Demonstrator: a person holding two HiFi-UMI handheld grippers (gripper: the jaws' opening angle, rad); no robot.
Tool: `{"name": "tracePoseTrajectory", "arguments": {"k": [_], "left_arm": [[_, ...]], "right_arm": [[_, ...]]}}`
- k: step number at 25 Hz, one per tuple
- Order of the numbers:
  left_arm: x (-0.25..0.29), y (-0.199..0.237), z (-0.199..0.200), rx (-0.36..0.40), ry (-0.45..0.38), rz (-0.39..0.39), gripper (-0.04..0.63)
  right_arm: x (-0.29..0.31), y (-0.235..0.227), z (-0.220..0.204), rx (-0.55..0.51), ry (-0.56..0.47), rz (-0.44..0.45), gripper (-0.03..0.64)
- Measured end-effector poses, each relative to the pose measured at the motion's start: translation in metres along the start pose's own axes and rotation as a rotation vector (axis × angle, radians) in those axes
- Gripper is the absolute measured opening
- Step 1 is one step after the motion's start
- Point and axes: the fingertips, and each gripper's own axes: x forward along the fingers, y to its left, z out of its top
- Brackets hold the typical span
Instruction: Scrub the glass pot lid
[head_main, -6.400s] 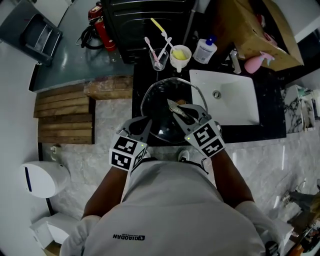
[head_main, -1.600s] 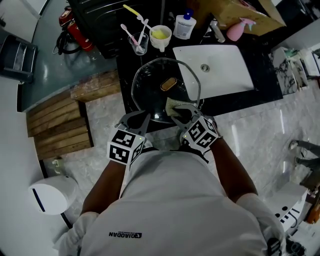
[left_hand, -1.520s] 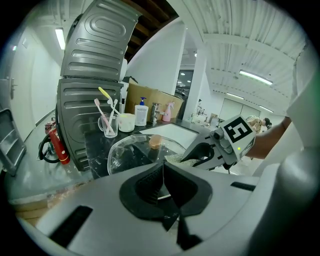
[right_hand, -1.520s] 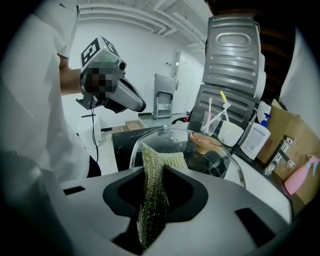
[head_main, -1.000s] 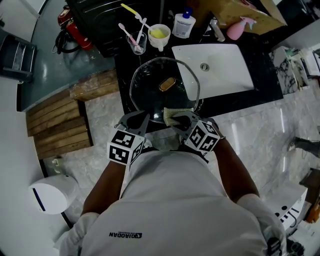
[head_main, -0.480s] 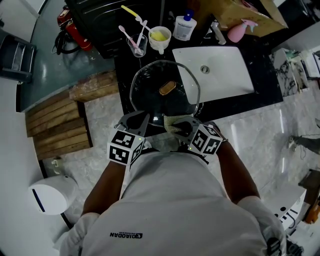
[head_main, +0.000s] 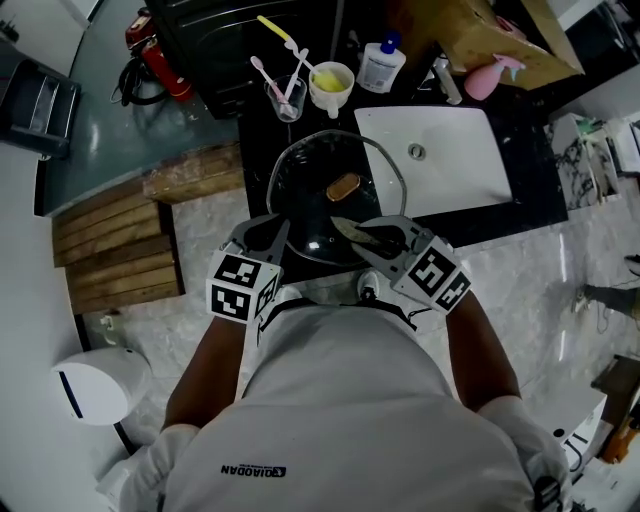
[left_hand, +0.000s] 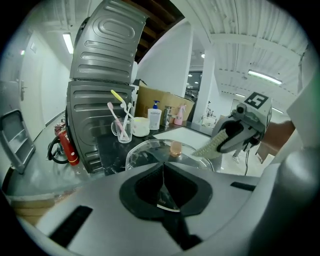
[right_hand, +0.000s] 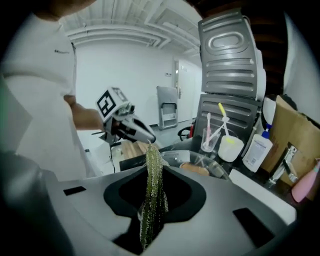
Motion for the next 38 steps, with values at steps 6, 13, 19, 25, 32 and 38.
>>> {"name": "tracePoseTrajectory", "arguments": {"k": [6,13,19,25,32,38], "left_arm": [[-0.013,0.024,0.003,-0.015,-0.016,0.048,0.018],[-0.022,0.04,-0.009,-0.039,-0.011,0.049,0.018],[-0.04,0.058,-0.014,-0.054,-0.025,0.064,0.018],[-0.056,0.081,-0.026,-0.074,-0.028,0.078,0.018],[-0.067,0.098,-0.033,-0.087,-0.031,0.07,0.018],[-0.074,0.108,-0.037,-0.078,-0.024,0.066,0.018]], "right_arm": [[-0.003,-0.084,0.051,0.088,-0.052,-0.185,0.095],[0.066,-0.162,0.057,0.077,0.083,-0.294,0.095],[0.113,-0.191,0.02,0.078,0.312,-0.325,0.094],[0.127,-0.205,-0.002,0.167,0.393,-0.371,0.095],[0.141,-0.203,-0.002,0.236,0.416,-0.348,0.095],[0.147,-0.198,-0.001,0.257,0.422,-0.347,0.095]]}}
